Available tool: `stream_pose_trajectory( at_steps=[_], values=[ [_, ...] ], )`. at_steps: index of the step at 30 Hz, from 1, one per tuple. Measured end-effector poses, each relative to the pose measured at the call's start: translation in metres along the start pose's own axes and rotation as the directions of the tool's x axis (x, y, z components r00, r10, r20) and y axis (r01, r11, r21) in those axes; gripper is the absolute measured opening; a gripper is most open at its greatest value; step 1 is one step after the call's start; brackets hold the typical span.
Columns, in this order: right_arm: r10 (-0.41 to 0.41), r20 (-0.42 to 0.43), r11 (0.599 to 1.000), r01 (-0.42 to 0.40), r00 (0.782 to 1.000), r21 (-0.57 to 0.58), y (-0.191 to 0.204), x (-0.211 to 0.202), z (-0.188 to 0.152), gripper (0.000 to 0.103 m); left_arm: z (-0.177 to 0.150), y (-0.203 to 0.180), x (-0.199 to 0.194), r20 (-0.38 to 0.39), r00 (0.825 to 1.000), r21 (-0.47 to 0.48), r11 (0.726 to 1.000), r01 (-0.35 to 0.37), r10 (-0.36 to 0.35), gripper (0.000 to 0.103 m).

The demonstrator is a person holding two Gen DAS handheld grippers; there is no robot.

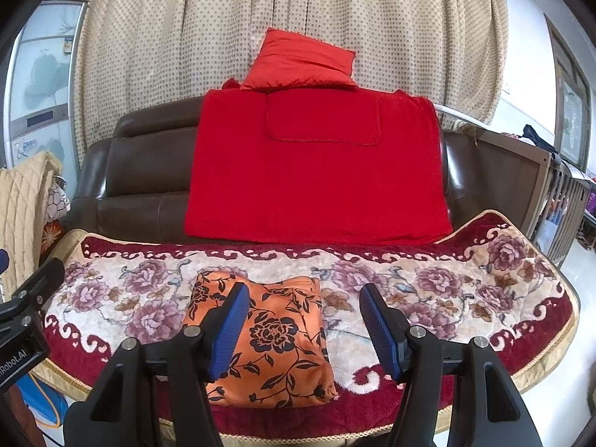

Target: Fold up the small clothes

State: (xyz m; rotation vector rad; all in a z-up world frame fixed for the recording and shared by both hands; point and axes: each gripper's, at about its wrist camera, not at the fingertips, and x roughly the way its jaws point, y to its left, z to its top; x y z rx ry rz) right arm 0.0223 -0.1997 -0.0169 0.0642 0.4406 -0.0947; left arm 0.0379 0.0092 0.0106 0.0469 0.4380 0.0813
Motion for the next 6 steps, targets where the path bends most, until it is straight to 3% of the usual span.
stream_pose_trajectory(
  at_steps=[6],
  values=[
    [0.004,-0.015,1.000,-0.004,1.000,-0.001,-0.001,0.015,0.002,0.066,0.001,-0.001,0.015,0.009,1.000,0.002,1.000,0.006,-0.006,0.103]
  ],
)
